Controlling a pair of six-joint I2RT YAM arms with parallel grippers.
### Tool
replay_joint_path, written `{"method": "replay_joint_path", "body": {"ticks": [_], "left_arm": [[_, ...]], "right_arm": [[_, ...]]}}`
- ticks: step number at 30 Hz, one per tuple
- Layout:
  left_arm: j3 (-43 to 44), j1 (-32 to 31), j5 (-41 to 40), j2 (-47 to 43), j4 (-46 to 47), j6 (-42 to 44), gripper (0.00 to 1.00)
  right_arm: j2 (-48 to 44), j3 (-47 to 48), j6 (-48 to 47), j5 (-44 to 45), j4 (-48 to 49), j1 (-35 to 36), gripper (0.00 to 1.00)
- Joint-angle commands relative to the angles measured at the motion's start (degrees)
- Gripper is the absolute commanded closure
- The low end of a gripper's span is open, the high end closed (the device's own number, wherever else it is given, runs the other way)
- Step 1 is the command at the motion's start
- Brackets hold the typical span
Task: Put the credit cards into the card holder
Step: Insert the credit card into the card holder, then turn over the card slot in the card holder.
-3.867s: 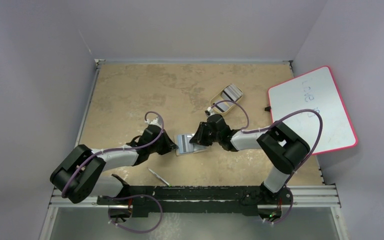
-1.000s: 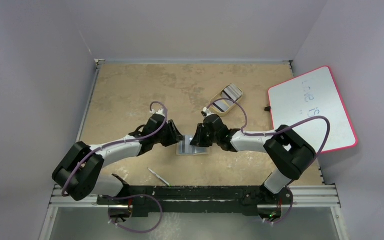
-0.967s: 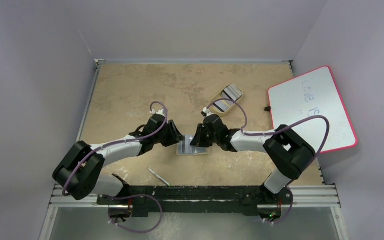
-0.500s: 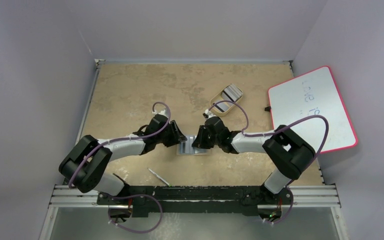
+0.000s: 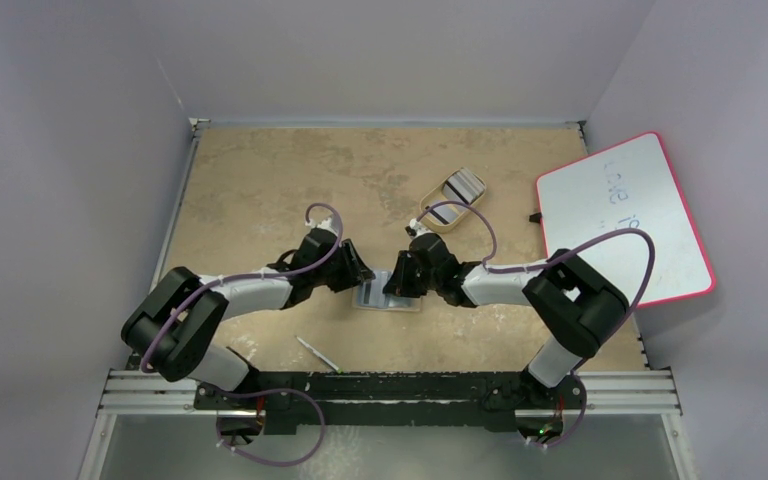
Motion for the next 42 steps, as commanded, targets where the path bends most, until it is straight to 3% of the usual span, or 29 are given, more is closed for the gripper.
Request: {"method": "replay_joint_path", "body": {"ticks": [1, 15, 21, 42], "left_arm": [[-0.5, -0.1, 3.4, -0.3, 5.1, -1.0, 0.6], [-2.3, -0.3, 7.6, -6.0, 9.7, -5.4, 0.59], [-3.7, -0.5, 9.9, -4.8, 14.7, -7.8, 0.59], [-2.9, -2.2, 11.0, -0.2, 19.4, -9.0, 0.59]], "right_arm": [[1.2, -0.8, 0.1, 0.5, 1.0, 0.3, 0.9], [1.7, -1.0, 0.6, 0.4, 1.7, 0.3, 0.89], [0.9, -1.0, 0.6, 0.4, 1.9, 0.3, 0.86], [-5.6, -3.5, -1.5, 6.0, 2.3, 0.3, 0.8]]}}
